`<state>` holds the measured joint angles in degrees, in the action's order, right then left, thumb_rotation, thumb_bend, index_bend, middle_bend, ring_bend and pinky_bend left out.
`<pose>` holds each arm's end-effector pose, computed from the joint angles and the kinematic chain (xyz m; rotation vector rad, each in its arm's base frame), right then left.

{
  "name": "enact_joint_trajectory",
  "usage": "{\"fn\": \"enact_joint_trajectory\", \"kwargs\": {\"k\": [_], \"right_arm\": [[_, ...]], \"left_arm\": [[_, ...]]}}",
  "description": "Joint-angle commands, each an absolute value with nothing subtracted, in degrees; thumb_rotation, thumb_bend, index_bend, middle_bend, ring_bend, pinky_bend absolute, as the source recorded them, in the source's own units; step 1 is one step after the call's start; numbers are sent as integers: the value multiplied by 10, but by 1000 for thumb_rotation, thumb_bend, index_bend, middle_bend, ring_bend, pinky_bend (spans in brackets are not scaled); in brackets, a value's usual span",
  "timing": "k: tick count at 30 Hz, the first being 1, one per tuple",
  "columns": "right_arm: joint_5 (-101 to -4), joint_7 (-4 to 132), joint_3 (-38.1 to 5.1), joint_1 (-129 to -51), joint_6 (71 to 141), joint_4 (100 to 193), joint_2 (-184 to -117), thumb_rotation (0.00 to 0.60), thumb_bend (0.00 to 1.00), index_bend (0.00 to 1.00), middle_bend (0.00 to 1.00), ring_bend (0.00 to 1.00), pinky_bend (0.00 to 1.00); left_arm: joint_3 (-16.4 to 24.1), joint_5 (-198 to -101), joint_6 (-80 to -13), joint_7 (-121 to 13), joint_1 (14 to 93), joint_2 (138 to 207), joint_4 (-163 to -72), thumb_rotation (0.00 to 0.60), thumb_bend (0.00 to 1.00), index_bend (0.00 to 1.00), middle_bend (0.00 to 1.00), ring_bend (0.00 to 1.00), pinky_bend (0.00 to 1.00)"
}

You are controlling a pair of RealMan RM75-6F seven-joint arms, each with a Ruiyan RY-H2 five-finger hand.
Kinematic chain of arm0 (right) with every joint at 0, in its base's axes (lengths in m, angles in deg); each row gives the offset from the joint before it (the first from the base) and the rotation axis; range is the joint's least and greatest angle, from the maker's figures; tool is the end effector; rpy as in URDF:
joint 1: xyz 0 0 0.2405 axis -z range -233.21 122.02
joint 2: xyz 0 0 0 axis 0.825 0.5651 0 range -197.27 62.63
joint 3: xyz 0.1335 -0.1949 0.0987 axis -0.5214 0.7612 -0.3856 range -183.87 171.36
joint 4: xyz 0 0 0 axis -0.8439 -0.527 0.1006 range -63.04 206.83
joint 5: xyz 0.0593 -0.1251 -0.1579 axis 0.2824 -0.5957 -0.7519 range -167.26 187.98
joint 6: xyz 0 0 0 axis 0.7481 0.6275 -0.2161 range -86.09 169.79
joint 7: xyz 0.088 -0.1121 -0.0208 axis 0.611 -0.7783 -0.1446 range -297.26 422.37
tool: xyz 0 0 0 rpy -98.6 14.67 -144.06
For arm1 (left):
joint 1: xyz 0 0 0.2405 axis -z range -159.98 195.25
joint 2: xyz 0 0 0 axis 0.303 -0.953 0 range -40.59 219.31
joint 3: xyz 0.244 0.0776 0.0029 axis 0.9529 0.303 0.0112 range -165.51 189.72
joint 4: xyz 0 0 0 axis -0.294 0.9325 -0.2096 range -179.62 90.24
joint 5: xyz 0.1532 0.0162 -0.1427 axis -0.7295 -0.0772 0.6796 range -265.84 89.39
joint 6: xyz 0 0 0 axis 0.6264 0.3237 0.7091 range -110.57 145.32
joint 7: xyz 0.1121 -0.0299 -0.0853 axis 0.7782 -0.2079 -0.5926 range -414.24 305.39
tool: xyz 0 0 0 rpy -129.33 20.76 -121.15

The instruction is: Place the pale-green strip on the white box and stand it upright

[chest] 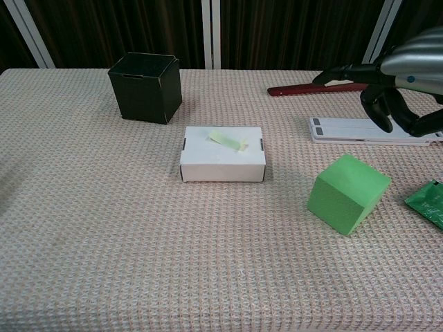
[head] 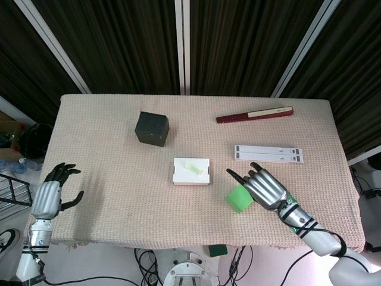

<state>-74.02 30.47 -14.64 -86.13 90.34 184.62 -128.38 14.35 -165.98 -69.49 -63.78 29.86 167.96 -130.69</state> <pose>-0.1476 -0.2587 0.0782 2.1925 -0.5198 0.7439 -0.3037 0.2008 0.0839 -1.2739 -1.1609 -1.1033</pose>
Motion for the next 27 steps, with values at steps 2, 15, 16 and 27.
{"fn": "enact_joint_trajectory", "kwargs": {"k": [2, 15, 16, 27], "right_arm": [[-569, 142, -156, -956, 841, 1892, -1319, 600, 1000, 0, 865, 757, 557], [-291, -38, -112, -1107, 950, 1914, -1412, 600, 1000, 0, 1000, 934, 769], [-265, -50, -111, -1120, 964, 1918, -1419, 600, 1000, 0, 1000, 938, 775], [-124, -89, -104, -1213, 1023, 1896, -1471, 600, 1000, 0, 1000, 954, 791]], "left_arm": [[135, -1658, -682, -648, 293, 1676, -1300, 600, 247, 291, 182, 92, 204], [118, -1658, -645, -671, 284, 1665, -1288, 600, 251, 297, 172, 83, 204], [116, -1659, -642, -672, 284, 1664, -1287, 600, 251, 298, 172, 82, 204], [102, -1663, -628, -691, 279, 1664, -1275, 600, 252, 300, 172, 83, 204]]}}
